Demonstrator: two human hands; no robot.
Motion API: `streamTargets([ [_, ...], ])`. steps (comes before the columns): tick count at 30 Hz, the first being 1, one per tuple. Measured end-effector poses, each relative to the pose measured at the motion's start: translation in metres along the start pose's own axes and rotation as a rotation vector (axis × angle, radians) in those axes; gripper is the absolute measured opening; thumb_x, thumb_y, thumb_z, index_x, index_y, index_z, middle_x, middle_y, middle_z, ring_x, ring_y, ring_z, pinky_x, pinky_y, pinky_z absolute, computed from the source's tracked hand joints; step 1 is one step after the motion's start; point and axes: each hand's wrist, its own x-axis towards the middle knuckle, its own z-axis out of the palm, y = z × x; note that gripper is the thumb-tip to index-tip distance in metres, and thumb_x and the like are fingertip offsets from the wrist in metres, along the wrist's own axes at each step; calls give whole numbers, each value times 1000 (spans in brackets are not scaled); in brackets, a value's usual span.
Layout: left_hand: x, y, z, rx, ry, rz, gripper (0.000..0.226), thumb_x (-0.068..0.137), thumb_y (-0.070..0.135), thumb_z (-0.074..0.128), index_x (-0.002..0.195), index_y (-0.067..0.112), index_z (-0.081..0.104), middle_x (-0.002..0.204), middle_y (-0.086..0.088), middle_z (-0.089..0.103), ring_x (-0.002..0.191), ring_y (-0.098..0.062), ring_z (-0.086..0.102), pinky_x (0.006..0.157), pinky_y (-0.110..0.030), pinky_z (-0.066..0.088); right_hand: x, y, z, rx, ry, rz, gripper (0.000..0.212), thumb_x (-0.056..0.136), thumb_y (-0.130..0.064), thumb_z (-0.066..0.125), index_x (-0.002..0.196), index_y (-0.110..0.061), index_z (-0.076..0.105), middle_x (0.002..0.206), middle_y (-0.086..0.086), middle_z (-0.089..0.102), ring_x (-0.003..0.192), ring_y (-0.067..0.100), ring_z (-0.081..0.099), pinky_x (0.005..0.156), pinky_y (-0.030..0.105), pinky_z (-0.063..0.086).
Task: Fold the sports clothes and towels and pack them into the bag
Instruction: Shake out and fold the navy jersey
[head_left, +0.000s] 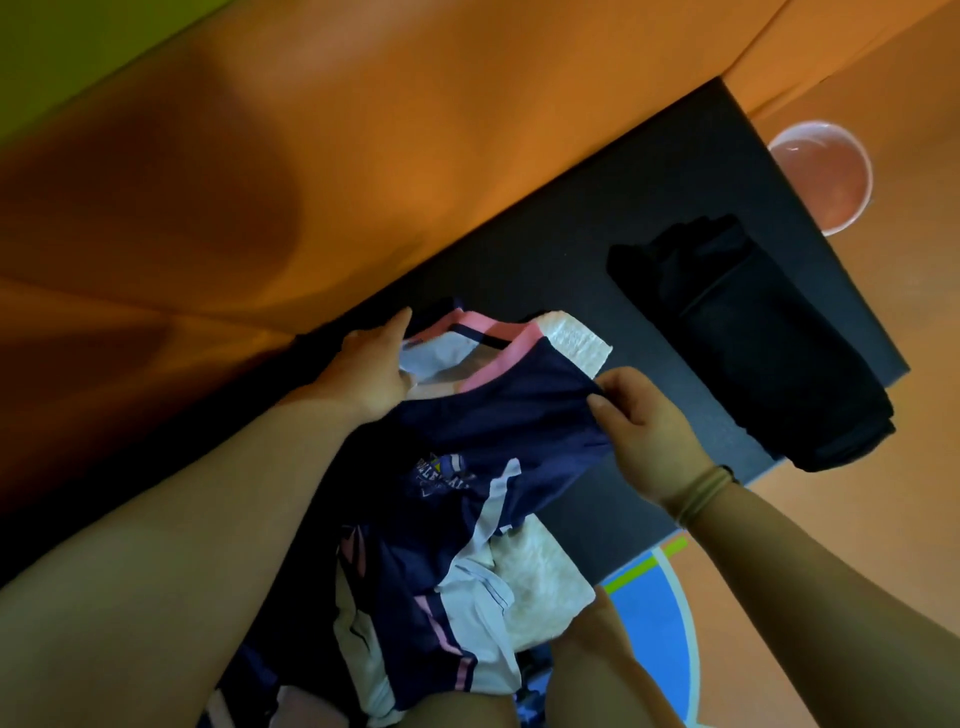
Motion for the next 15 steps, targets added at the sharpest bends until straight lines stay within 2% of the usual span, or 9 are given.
streamTargets([
  [2,4,-3,-5,-13,-57,7,65,87,21,65,144,20,35,140,-12,48,126,-29,46,104,-36,38,-4,0,-6,-4,19,-30,9,95,-11,49,86,-15,50,74,0,54,68,14,51,62,15,40],
  [4,2,1,-6,5,-62,53,40,86,20,66,124,17,55,121,-10,61,107,-26,57,86,-31,44,-5,0,-8,-28,28,-39,9,96,-12,47,88,-16,49,74,-5,53,67,8,50,61,11,40],
  [5,-1,3,-6,8,-59,74,28,85,20,66,112,17,59,112,-8,64,97,-23,58,77,-29,42,-6,-1,-8,-42,29,-40,9,96,-13,46,89,-16,49,75,-6,53,68,7,51,60,9,40],
  [7,-9,7,-5,-20,-32,83,16,85,17,66,99,17,60,102,-6,64,85,-19,57,70,-28,38,-6,-3,-8,-49,19,-21,6,96,-16,47,91,-16,51,77,-7,55,71,8,52,59,9,40],
  [10,-24,7,-10,-112,47,31,13,84,19,67,92,15,57,93,-3,63,81,-19,58,67,-30,43,-8,-8,-10,-28,-9,34,9,92,-24,57,93,-15,58,78,-8,59,72,5,55,58,10,40],
  [12,-42,4,-19,-163,106,-10,16,84,21,68,87,12,55,90,-1,57,78,-19,55,65,-30,39,-12,-14,-12,-62,-10,18,11,90,-25,60,89,-14,61,75,-8,59,69,4,55,57,8,41],
  [15,-70,-7,-36,-227,272,30,17,82,16,70,89,4,60,112,-4,46,96,-19,48,80,-24,36,-23,-28,-18,-66,48,-29,7,90,-19,59,85,-14,59,71,-9,57,67,3,53,57,5,39],
])
